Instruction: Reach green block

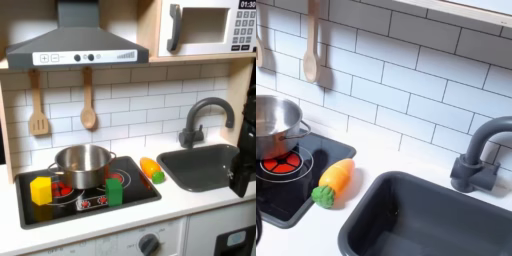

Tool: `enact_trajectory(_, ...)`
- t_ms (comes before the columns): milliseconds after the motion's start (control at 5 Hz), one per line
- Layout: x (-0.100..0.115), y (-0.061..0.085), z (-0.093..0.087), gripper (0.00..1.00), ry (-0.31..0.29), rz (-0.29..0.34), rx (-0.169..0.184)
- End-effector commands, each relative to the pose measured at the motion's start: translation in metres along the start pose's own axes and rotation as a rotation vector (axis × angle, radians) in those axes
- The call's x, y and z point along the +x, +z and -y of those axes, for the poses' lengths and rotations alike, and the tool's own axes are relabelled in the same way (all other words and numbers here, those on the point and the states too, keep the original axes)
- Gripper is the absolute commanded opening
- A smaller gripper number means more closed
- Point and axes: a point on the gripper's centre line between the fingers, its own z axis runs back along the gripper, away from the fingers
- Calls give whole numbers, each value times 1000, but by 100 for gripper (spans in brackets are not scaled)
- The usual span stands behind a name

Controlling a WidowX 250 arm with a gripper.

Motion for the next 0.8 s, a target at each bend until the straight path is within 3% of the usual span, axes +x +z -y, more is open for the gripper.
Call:
enact_trajectory(0, 0, 0, 0, 100, 0, 0, 0)
enact_trajectory(200, 14, -1, -5, 100, -2, -6, -9)
enact_trajectory(600, 41, -5, -27, 100, 1, -4, 20)
